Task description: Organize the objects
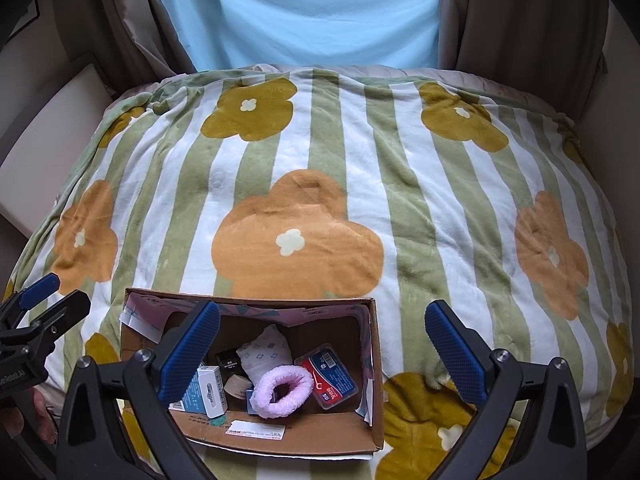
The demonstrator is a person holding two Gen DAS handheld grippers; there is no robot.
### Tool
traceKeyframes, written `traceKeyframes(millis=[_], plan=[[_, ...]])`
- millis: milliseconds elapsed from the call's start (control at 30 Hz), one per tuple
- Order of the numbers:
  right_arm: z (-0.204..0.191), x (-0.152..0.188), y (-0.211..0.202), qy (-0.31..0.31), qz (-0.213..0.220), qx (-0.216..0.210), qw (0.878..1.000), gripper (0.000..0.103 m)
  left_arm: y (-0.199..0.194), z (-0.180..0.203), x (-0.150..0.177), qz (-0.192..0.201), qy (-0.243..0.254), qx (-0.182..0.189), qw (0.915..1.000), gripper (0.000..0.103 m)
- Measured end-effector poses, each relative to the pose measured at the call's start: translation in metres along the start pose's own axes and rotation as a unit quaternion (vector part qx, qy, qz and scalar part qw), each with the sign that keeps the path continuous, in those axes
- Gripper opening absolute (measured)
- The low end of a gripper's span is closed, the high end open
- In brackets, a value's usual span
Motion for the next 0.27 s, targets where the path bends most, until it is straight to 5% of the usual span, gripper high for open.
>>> traceKeyframes(millis=[267], plan=[[-0.0005,-0.0004,0.0016,0.002,-0.001,0.001,1.000,0.102,-0.0054,-0.0010,-0.0024,0.024,0.016,-0.020,0.9994,0.103]])
Point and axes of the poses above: each gripper's, at about its wrist camera, not at the fingertips, and y roughly the way its jaws point, z to its right, x to its underside, the point moved 6 cm from there along y, roughly the way its jaws point, and after that the axes turned 5 degrees about y, right-handed, at the moved point
